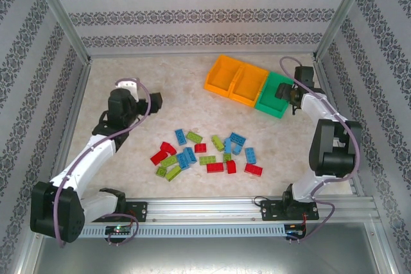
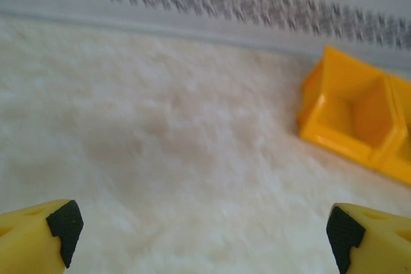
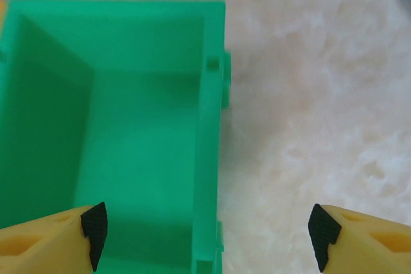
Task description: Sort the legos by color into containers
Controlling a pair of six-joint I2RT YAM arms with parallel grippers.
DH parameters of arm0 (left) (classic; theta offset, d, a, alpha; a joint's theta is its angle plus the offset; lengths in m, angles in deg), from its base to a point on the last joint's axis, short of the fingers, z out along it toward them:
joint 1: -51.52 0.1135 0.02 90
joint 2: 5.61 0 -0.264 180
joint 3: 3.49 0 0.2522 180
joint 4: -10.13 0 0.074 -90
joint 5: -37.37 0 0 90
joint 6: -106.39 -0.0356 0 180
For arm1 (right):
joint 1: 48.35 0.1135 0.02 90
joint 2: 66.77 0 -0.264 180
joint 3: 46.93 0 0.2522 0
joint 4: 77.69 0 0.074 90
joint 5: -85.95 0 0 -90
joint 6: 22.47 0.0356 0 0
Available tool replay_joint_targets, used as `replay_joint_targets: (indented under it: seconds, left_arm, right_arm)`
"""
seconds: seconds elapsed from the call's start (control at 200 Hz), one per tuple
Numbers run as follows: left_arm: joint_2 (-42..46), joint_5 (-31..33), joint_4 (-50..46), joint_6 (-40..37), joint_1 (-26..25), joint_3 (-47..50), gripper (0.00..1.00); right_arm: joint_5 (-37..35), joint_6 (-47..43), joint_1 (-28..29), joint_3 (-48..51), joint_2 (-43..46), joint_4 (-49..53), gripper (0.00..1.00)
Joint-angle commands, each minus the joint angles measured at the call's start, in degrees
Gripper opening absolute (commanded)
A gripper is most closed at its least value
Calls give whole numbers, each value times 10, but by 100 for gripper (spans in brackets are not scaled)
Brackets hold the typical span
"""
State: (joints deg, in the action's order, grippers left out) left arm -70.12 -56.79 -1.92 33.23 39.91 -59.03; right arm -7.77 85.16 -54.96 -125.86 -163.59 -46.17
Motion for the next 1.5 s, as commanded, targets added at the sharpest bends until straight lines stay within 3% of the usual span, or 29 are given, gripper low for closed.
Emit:
replay_joint_targets:
  seconds: [0.0, 0.185, 0.285, 0.4, 0.5, 0.749, 1.119, 1.219, 1.279, 1.389, 1.494]
  left_arm:
    - [33, -7, -69, 32, -19, 18, 100]
    - [72, -19, -53, 27, -22, 66, 99]
    - [82, -10, -55, 32, -21, 81, 99]
    - [85, -16, -45, 32, -22, 94, 99]
    - [82, -26, -36, 32, -22, 103, 99]
    - [77, -30, -47, 34, -21, 106, 99]
    - [82, -31, -66, 32, -22, 115, 99]
    - [84, -33, -87, 31, -23, 113, 99]
    - [83, -25, -105, 31, -26, 107, 100]
    - [68, -21, -129, 30, -38, 96, 99]
    - [30, -23, -151, 47, -54, 73, 100]
  right_arm:
    - [16, 1, -1, -30, -28, 61, 80]
    - [22, -20, 12, -67, -74, 88, 60]
    - [3, -39, 38, -76, -81, 92, 40]
    - [-7, -49, 70, -82, -81, 90, 25]
    - [-7, -51, 95, -89, -84, 88, 19]
    - [-17, -69, 166, -117, -106, 87, 16]
    - [-14, -86, 221, -165, -147, 81, 20]
    - [-15, -83, 219, -161, -146, 74, 37]
    - [-18, -82, 219, -153, -137, 69, 55]
    - [-23, -77, 217, -127, -106, 45, 71]
    - [-34, -76, 214, -88, -63, 16, 78]
